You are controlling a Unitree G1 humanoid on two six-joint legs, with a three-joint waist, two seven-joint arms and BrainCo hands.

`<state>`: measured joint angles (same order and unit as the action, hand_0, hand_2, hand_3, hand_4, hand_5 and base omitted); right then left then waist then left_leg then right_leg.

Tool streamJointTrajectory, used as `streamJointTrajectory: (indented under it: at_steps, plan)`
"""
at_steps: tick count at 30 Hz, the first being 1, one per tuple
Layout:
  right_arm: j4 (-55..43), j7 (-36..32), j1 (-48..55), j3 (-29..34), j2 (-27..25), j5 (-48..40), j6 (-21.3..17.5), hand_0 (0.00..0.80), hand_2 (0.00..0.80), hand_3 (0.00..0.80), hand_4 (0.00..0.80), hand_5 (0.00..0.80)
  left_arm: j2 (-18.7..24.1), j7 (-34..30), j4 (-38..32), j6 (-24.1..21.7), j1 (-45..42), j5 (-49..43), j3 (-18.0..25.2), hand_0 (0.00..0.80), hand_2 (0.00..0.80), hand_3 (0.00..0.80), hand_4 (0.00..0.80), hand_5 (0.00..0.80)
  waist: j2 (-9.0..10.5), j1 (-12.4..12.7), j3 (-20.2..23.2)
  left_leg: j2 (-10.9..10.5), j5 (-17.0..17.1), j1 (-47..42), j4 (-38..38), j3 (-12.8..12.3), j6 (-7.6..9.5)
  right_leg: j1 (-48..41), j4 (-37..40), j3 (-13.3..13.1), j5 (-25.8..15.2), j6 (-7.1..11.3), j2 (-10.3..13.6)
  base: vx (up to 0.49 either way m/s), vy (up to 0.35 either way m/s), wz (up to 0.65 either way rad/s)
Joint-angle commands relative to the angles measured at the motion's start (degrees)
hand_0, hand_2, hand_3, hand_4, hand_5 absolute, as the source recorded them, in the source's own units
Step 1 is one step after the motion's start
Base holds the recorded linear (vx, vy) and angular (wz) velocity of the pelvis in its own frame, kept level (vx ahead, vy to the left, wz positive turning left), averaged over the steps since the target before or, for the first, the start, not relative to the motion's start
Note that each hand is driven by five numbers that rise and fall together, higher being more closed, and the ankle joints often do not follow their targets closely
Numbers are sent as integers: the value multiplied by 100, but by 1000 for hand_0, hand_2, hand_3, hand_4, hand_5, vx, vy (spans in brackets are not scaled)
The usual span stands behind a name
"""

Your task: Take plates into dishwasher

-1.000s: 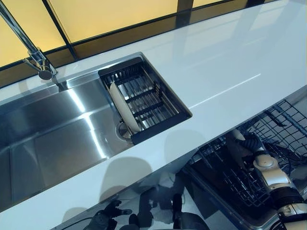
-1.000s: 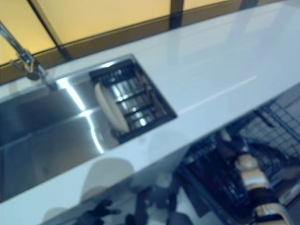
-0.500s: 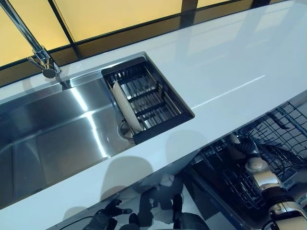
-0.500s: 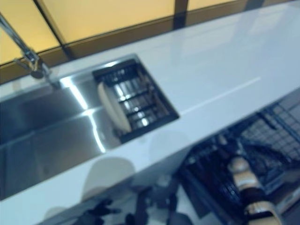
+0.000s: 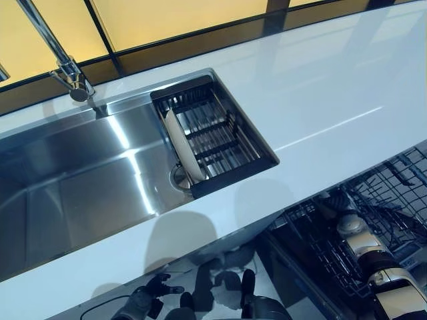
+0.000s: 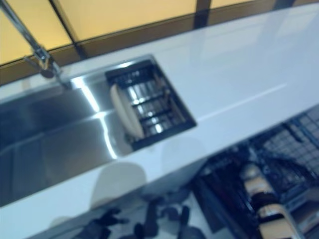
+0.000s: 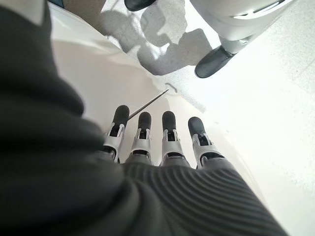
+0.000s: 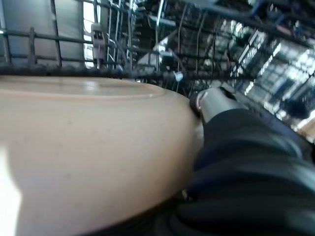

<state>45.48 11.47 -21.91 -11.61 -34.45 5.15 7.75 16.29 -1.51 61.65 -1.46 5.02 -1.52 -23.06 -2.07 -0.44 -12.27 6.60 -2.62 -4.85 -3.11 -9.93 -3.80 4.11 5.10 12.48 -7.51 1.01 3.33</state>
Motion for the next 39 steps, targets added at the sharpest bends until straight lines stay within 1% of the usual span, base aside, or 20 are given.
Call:
streamJointTrajectory:
  at_steps: [1, 7, 15, 18, 28, 33, 39]
  plan:
    - [730, -109, -63, -251, 30, 218, 178, 800, 800, 800, 800, 800, 235, -10, 102, -64, 371, -94, -178, 0, 0, 0, 0, 0, 351, 51, -26, -10, 606, 391, -78, 11, -77, -281, -350, -197, 463, 320, 171, -16, -42, 17]
    - [1186, -154, -21, -281, 53, 277, 115, 800, 800, 800, 800, 800, 269, -24, 149, -107, 430, -153, -179, 0, 0, 0, 0, 0, 377, 88, -46, 19, 617, 409, -87, 21, -76, -269, -351, -169, 464, 316, 158, -15, -37, 5]
    - [1376, -162, 87, -261, 190, 223, 11, 800, 800, 800, 800, 800, 260, -41, 169, -124, 455, -237, -160, 0, 0, 0, 0, 0, 382, 105, -28, 23, 619, 400, -87, 44, -80, -291, -319, -155, 446, 314, 140, -2, -4, 0]
    - [1339, -181, 124, -280, 260, 201, 84, 800, 800, 800, 800, 800, 235, -27, 180, -139, 452, -230, -161, 0, 0, 0, 0, 0, 383, 95, -12, 21, 616, 404, -81, 27, -80, -294, -304, -156, 446, 315, 140, 0, 0, 0]
    - [1583, -235, 163, -286, 376, 205, 36, 800, 800, 800, 800, 800, 194, -15, 311, -157, 516, -236, -150, 0, 0, 0, 0, 0, 377, 109, 25, 13, 616, 386, -86, 19, -74, -324, -272, -133, 429, 319, 148, 0, 0, 0]
    - [1603, -312, 177, -290, 389, 235, 102, 800, 800, 800, 800, 800, 205, -28, 331, -185, 514, -236, -130, 0, 0, 0, 0, 0, 373, 116, 43, 1, 613, 379, -91, 20, -67, -338, -258, -123, 425, 319, 153, 0, 0, 0]
    - [1731, -376, 236, -276, 435, 260, 86, 800, 800, 800, 800, 800, 188, -30, 391, -209, 511, -260, -122, 0, 0, 0, 0, 0, 376, 126, 69, -4, 612, 357, -87, 34, -55, -355, -293, -130, 446, 313, 157, 0, 0, 0]
